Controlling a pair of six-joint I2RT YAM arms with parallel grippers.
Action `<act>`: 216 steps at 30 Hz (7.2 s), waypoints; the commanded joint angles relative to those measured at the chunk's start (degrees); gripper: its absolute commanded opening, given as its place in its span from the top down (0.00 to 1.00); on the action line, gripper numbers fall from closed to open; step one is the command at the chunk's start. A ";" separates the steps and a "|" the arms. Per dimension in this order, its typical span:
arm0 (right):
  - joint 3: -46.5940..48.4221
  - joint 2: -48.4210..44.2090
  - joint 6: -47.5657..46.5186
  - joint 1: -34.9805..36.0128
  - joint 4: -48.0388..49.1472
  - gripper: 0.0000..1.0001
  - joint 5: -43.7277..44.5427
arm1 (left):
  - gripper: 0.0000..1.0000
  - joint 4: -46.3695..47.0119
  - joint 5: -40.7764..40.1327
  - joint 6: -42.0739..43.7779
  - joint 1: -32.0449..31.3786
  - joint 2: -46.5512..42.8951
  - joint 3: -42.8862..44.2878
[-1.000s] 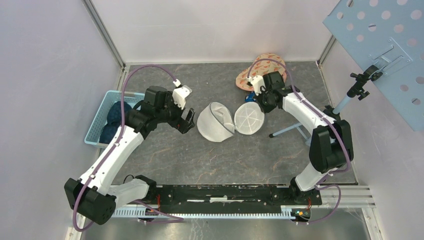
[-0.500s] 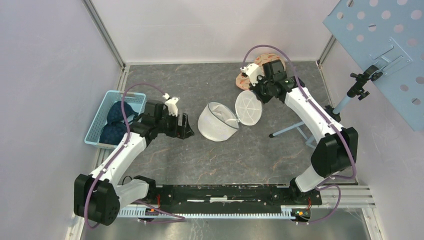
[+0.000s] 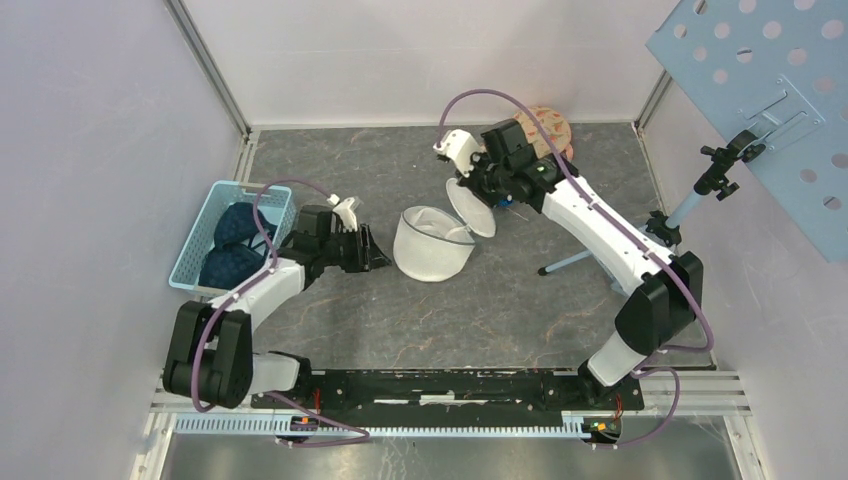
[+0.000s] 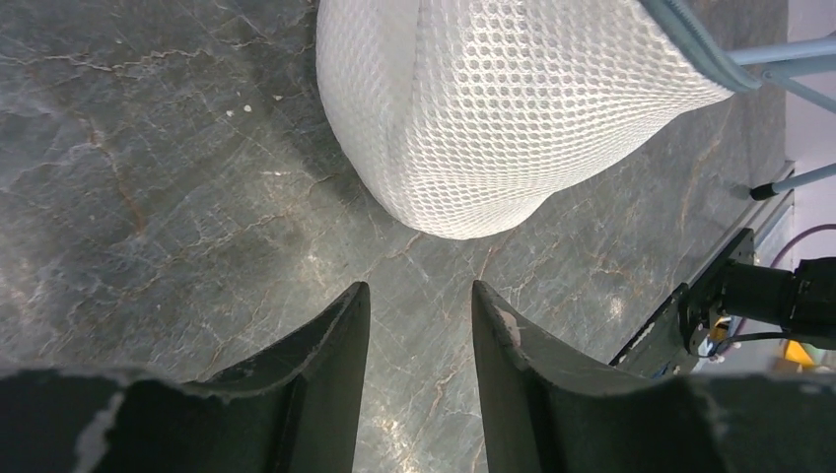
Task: Unzip the laundry bag and remove the bra
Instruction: Close the laundry bag at the center of the board, then move the laundry bag to the center of the board, then pick up the laundry bag at the center of the board.
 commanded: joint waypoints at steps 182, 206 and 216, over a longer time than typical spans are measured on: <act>-0.56 12.98 -0.43 -9.67 19.86 0.21 4.85 | 0.00 -30.96 -13.33 30.03 0.07 -0.16 45.23; -1.33 27.39 -23.84 -3.48 42.65 0.21 37.91 | 0.00 -32.74 -10.96 24.10 0.07 -12.29 38.35; -2.62 26.73 -29.64 -4.64 46.42 0.33 39.73 | 0.00 -30.84 -11.69 23.25 0.07 -13.22 35.04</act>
